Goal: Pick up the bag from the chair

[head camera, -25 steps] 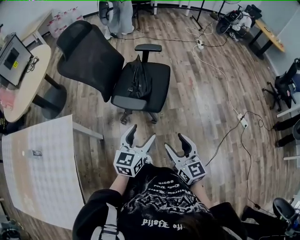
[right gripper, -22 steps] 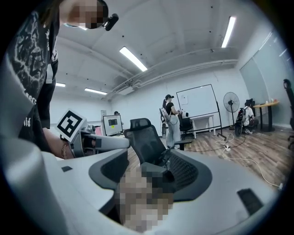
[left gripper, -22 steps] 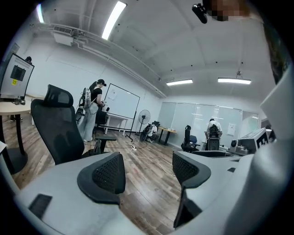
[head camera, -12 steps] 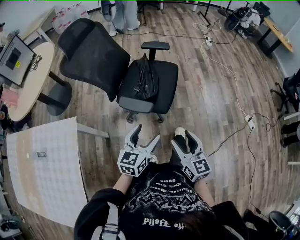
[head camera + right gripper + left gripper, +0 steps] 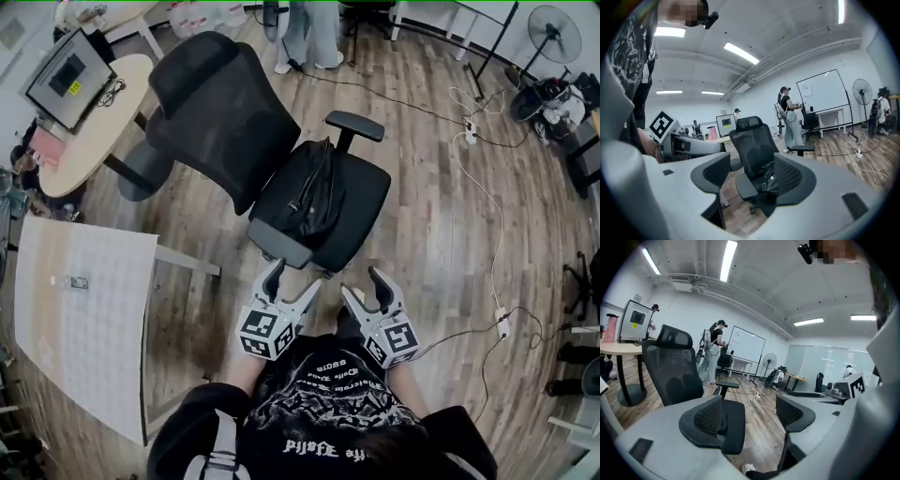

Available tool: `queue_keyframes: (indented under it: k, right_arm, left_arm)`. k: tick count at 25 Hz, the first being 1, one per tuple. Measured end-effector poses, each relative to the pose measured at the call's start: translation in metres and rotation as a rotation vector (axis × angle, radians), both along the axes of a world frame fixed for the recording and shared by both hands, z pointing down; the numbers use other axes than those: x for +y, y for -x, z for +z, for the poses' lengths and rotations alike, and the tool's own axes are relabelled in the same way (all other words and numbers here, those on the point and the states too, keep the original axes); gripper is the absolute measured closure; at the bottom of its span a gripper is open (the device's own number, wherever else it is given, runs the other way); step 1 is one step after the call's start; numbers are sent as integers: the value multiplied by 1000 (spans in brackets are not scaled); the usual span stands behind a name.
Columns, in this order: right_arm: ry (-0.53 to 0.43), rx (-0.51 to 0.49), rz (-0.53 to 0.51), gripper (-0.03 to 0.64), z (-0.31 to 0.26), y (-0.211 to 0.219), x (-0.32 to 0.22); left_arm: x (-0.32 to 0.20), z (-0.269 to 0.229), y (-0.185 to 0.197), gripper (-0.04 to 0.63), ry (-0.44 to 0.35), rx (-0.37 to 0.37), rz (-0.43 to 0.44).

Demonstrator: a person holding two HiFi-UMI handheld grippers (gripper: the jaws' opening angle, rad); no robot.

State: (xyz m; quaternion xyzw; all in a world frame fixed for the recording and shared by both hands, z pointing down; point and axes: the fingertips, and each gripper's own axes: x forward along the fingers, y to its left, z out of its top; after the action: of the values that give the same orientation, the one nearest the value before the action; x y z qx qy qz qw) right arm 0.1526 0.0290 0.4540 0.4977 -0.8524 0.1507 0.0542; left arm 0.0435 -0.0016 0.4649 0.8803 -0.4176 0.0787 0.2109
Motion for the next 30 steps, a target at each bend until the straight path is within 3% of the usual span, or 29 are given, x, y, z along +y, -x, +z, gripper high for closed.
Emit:
queue_keyframes:
  k: [4,8,11,18,23,30]
  right_arm:
    - [3,10,-136,329,-6,-33,-60]
    - [-5,12,-247,329,-8,-59,-113]
    - [-3,11,-360,329,-3,-62,-134]
    - [10,22,-548,330,6,-48,-149]
    - [10,25,-593,329,3,-25,-158]
    - [19,82,-530,330,17,-20,-184]
  left_arm:
    - [-50,-12,-29,229,-1,27,-145]
    - [-82,-18,-53,229,-15,7,-253]
    - [-85,-14,-55,229,-12,-9,-367]
    - [-81,-2,-44,229,16,-13,-546]
    - [-82,1,-24,229,42,-4,-577]
    - [-96,19,-4,229,98,-40,-526]
